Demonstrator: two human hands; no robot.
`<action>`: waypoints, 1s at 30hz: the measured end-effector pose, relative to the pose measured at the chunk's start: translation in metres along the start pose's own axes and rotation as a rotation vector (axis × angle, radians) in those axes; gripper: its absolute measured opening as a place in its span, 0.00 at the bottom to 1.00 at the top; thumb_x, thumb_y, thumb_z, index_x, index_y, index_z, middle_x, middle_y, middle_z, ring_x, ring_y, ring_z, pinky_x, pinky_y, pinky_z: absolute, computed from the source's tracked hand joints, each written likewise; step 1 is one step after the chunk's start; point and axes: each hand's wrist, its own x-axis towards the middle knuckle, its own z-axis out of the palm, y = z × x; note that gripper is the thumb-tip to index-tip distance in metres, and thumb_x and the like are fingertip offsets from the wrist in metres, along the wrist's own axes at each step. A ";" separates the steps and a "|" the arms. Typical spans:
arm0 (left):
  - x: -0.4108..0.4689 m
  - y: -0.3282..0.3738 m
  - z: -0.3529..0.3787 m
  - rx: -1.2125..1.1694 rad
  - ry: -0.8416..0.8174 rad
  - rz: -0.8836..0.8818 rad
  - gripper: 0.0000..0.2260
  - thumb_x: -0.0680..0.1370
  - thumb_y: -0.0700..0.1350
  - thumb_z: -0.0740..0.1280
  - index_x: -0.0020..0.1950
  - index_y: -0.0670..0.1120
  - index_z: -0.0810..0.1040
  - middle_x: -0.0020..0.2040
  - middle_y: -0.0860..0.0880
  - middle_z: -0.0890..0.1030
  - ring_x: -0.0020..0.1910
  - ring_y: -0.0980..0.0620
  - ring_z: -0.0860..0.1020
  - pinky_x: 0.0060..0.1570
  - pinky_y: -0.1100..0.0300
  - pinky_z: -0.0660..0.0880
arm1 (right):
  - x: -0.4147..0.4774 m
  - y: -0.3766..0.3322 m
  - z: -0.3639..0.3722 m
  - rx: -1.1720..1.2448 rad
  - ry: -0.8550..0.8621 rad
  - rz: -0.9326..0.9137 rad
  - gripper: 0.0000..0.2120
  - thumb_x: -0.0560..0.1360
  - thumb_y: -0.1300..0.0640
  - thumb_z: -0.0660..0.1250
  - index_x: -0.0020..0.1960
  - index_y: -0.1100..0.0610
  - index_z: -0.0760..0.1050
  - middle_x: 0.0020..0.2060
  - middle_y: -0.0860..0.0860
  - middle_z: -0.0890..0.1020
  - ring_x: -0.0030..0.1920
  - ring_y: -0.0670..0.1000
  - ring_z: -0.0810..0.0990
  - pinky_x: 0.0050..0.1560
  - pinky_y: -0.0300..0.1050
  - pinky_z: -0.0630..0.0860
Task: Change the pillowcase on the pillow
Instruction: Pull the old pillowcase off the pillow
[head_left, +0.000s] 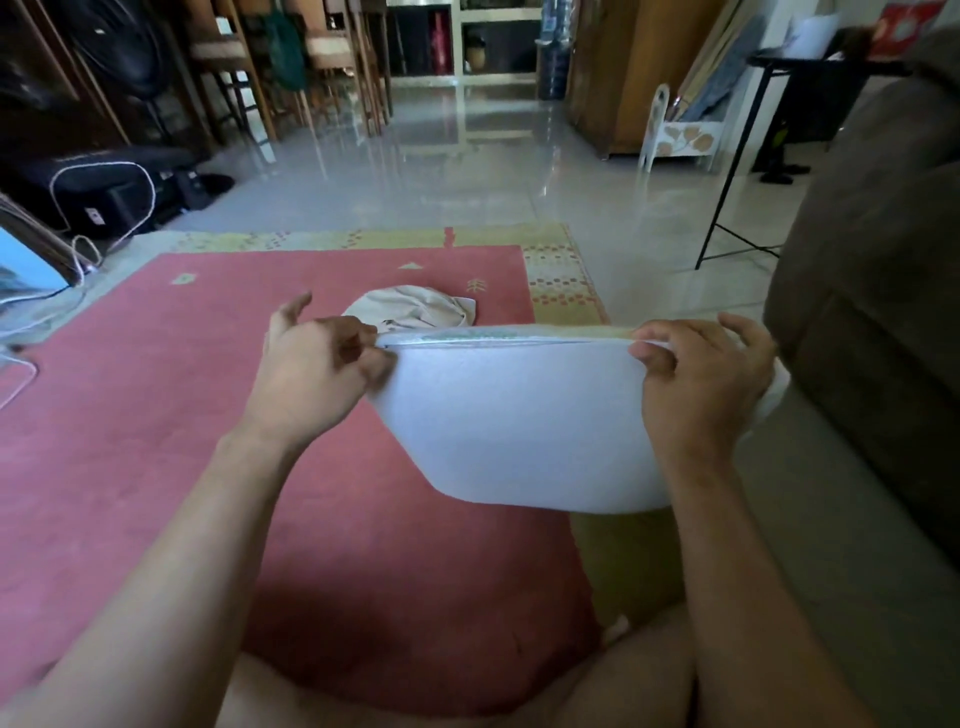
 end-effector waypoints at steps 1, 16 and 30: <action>0.000 -0.004 0.001 0.007 -0.024 -0.035 0.11 0.72 0.58 0.62 0.39 0.52 0.77 0.39 0.54 0.83 0.59 0.44 0.79 0.77 0.48 0.53 | 0.000 0.001 0.000 0.012 0.002 -0.011 0.11 0.76 0.50 0.63 0.49 0.51 0.83 0.49 0.49 0.86 0.63 0.58 0.70 0.60 0.58 0.69; -0.001 0.107 0.044 0.035 -0.248 0.056 0.09 0.76 0.62 0.62 0.54 0.62 0.69 0.73 0.52 0.70 0.77 0.44 0.55 0.70 0.28 0.39 | -0.022 0.021 -0.019 0.224 -0.158 -0.066 0.28 0.78 0.36 0.58 0.53 0.60 0.80 0.60 0.55 0.78 0.66 0.59 0.67 0.68 0.52 0.62; 0.003 0.137 0.047 0.302 -0.245 0.092 0.22 0.79 0.60 0.58 0.74 0.65 0.65 0.78 0.42 0.61 0.79 0.39 0.49 0.68 0.23 0.40 | -0.009 0.045 -0.057 0.358 -0.448 0.449 0.29 0.68 0.48 0.69 0.70 0.44 0.70 0.72 0.51 0.59 0.70 0.57 0.64 0.65 0.53 0.72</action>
